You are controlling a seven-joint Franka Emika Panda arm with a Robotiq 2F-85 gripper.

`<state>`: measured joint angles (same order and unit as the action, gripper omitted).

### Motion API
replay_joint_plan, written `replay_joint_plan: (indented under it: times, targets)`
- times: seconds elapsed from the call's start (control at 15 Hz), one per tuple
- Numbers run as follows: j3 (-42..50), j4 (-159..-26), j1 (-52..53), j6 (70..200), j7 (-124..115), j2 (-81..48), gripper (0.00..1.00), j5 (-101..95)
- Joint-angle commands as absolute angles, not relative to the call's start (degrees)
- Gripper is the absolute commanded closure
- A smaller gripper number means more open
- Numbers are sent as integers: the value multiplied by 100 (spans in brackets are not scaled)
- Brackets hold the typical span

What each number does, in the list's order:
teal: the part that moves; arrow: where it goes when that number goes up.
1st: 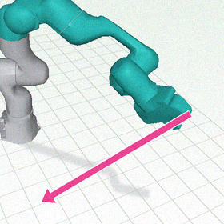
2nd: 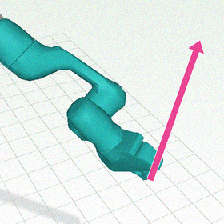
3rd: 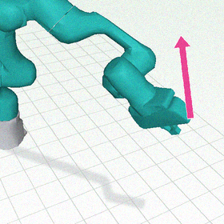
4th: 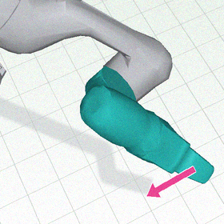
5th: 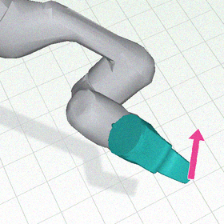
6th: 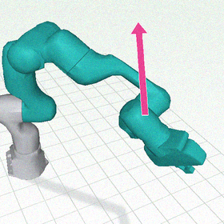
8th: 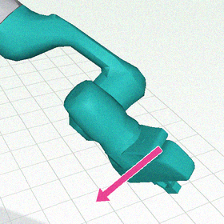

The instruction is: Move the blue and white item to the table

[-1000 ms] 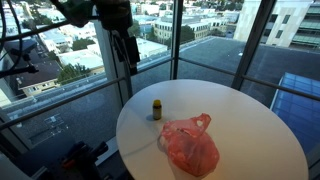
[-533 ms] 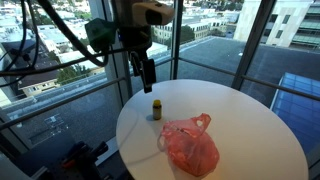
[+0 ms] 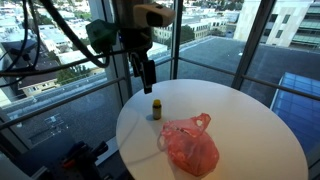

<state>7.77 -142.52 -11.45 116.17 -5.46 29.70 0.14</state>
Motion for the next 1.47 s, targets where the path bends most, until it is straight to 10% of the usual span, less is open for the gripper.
replay_joint_plan:
  times: [0.0, 1.4]
  targets:
    - [807, -14107, -1137, 11663, -565, 2748, 0, 53]
    - [1222, -12701, -1209, 12798, 526, -365, 0, 440]
